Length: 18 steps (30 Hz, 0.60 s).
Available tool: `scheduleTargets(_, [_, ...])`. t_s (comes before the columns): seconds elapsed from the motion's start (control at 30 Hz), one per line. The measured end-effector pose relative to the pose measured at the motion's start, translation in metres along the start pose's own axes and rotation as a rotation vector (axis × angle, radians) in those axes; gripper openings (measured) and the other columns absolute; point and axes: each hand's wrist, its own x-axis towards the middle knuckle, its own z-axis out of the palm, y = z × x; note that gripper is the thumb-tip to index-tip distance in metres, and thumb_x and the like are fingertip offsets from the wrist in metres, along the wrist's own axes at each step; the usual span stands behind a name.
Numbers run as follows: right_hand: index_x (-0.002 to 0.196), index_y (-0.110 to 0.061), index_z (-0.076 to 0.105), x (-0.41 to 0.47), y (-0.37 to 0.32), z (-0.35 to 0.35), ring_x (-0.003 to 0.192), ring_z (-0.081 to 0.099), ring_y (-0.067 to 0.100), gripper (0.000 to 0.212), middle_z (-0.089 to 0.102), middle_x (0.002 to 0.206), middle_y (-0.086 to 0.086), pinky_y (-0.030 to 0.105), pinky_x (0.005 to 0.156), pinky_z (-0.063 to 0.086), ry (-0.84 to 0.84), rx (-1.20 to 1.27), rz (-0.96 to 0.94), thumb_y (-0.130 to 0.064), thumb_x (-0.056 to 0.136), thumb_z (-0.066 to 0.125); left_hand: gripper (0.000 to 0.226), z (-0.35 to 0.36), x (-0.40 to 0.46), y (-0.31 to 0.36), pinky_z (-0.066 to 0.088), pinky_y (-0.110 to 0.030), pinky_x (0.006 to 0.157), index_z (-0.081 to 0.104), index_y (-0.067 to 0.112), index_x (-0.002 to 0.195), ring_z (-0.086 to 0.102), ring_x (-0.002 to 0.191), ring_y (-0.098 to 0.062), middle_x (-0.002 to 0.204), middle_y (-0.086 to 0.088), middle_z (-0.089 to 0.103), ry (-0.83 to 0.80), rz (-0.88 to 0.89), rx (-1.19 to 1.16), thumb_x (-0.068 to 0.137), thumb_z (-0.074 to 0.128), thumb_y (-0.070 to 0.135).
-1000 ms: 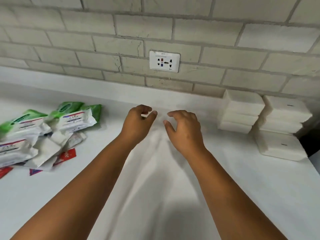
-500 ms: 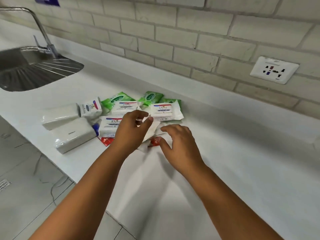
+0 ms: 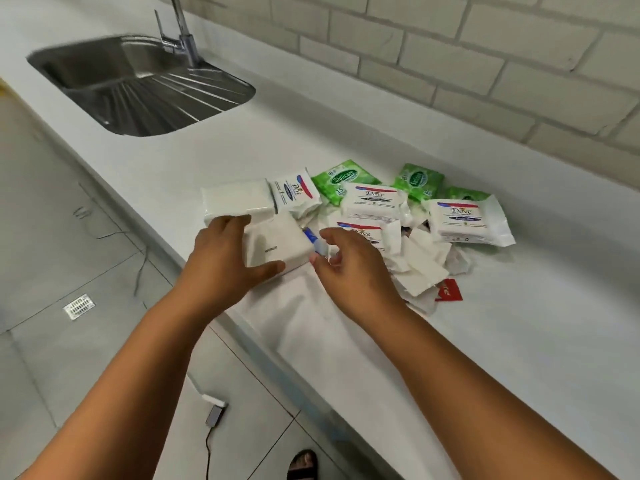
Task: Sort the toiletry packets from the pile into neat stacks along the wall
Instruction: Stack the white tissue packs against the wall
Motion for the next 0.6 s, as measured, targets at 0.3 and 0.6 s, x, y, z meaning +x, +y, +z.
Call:
scheduleTargets(0.3, [0.123, -0.009, 0.055, 0.040, -0.020, 0.043, 0.108, 0.054, 0.027, 0.041, 0.059, 0.116, 0.011, 0.031, 0.085, 0.040, -0.063, -0.088, 0.140, -0.034, 0.091, 0.057, 0.115, 0.023, 0.004, -0.052, 0.034, -0.036, 0.106, 0.027, 0.013, 0.146, 0.038, 0.131, -0.026, 0.142, -0.008, 0.042, -0.068, -0.041, -0.147, 0.056, 0.087, 0.050])
scheduleTargets(0.6, [0.113, -0.007, 0.060, 0.047, -0.014, 0.052, 0.097, 0.057, 0.028, 0.036, 0.063, 0.104, 0.012, 0.026, 0.070, 0.033, -0.059, -0.114, 0.181, -0.034, 0.089, 0.059, 0.110, 0.030, 0.000, -0.062, 0.048, -0.045, 0.099, 0.029, 0.022, 0.146, 0.045, 0.127, -0.016, 0.141, 0.000, 0.042, 0.001, -0.021, -0.362, 0.056, 0.088, 0.047])
